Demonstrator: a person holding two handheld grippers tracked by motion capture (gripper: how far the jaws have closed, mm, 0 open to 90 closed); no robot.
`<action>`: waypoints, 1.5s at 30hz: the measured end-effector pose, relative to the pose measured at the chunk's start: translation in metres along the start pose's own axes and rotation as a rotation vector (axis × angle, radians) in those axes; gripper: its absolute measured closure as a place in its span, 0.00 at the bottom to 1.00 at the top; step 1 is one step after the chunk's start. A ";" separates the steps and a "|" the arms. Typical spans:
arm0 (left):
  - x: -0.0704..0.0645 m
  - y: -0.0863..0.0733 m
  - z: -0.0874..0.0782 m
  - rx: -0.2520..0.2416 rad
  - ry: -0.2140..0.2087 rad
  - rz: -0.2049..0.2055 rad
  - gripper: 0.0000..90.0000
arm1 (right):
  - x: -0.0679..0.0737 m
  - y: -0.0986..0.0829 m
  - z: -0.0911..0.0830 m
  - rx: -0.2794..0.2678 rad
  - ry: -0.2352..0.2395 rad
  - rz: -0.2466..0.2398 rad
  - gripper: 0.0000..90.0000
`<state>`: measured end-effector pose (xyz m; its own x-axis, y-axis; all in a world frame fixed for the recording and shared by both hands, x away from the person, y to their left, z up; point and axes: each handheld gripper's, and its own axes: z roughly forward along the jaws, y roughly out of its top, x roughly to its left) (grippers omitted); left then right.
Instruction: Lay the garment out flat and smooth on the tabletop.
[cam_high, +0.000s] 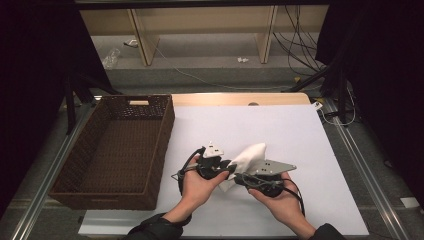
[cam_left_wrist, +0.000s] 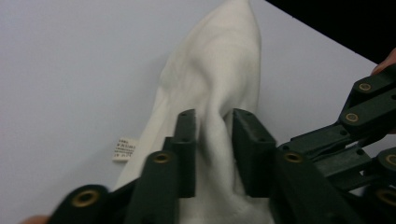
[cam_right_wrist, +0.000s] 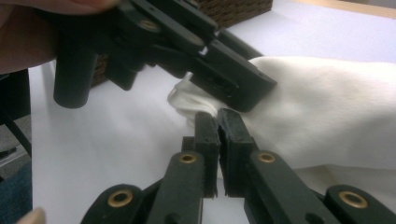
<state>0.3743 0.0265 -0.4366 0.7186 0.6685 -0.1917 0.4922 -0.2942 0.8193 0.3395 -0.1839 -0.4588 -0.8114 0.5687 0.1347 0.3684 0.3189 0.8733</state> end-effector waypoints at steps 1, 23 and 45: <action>0.000 0.002 -0.003 -0.010 0.011 0.016 0.61 | -0.002 0.001 -0.002 0.000 -0.007 0.003 0.97; 0.006 -0.018 -0.003 0.246 -0.010 0.310 0.77 | -0.029 0.008 -0.030 -0.060 -0.099 0.056 0.97; 0.004 -0.006 -0.016 0.170 -0.016 0.212 0.97 | -0.025 0.002 -0.042 0.005 -0.107 0.004 0.46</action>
<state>0.3662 0.0418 -0.4338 0.8214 0.5692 -0.0349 0.4040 -0.5377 0.7401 0.3416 -0.2290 -0.4412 -0.7568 0.6479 0.0868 0.3742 0.3205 0.8702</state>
